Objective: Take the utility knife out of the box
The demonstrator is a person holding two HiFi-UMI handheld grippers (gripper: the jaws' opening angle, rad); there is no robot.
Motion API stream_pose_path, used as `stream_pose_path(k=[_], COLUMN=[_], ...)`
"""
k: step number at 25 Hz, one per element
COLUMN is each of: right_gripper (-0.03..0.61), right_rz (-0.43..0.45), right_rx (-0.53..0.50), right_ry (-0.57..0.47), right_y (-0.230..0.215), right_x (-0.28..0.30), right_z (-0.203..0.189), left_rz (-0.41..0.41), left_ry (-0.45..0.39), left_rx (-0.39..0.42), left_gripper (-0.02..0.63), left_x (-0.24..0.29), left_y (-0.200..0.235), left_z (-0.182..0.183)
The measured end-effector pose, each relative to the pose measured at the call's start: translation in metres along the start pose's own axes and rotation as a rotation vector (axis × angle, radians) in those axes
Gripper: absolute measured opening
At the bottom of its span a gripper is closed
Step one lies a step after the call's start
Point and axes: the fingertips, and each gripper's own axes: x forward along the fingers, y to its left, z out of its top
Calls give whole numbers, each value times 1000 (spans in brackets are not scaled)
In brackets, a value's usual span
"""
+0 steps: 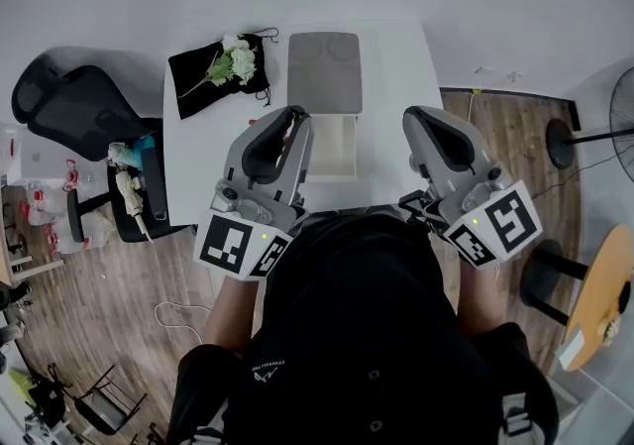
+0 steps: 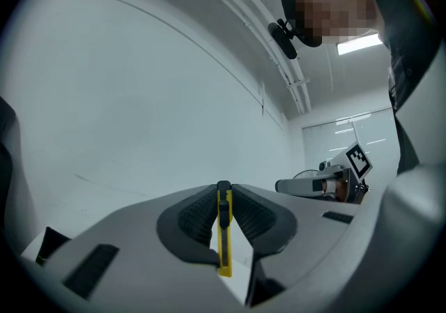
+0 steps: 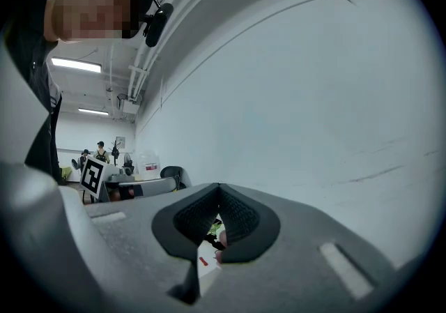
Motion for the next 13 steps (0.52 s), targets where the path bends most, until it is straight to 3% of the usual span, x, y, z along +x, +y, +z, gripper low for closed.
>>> stream_pose_path(k=[13], right_gripper=[5], right_rz=[12], right_rx=[-7], right_ry=[3], right_y=[5], right_x=[7], right_z=[0], left_rz=[2], left_ry=[6], left_rx=[-2], left_gripper=[63], left_x=[-6], left_y=[6], left_z=[-1])
